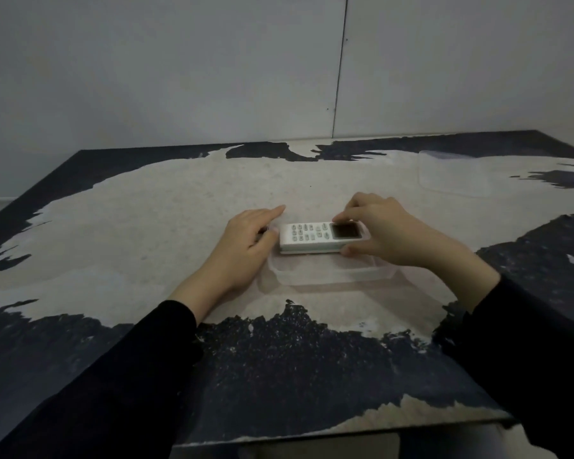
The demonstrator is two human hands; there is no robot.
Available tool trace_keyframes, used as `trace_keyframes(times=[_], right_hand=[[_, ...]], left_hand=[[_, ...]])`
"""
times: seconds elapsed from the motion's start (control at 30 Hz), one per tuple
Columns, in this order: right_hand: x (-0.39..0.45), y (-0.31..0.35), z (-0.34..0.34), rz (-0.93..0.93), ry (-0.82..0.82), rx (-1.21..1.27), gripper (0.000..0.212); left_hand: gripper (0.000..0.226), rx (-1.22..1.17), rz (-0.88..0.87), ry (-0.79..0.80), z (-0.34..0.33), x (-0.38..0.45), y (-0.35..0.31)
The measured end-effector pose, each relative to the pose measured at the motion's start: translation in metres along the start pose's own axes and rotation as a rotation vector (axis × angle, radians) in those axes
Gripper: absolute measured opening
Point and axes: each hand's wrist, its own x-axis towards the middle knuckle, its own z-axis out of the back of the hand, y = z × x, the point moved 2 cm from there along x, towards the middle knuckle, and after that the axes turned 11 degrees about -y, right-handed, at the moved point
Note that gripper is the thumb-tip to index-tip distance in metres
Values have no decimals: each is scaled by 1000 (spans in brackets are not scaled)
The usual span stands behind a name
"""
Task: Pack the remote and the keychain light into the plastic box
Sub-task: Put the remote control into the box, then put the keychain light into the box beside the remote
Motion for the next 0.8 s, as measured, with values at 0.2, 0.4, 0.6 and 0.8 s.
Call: trace_keyframes(times=[0.2, 0.4, 0.6, 0.8], right_hand=[[1, -5, 5, -98, -158, 127, 44], [1, -19, 10, -149, -340, 161, 27], [-1, -15, 10, -104, -360, 146, 28], [0, -5, 17, -139, -447, 331, 31]], left_hand=[[50, 199, 7, -53, 9, 3, 10], [23, 402, 46, -13, 26, 8, 24], [11, 297, 30, -245, 35, 9, 15], [14, 92, -154, -458, 46, 9, -31]])
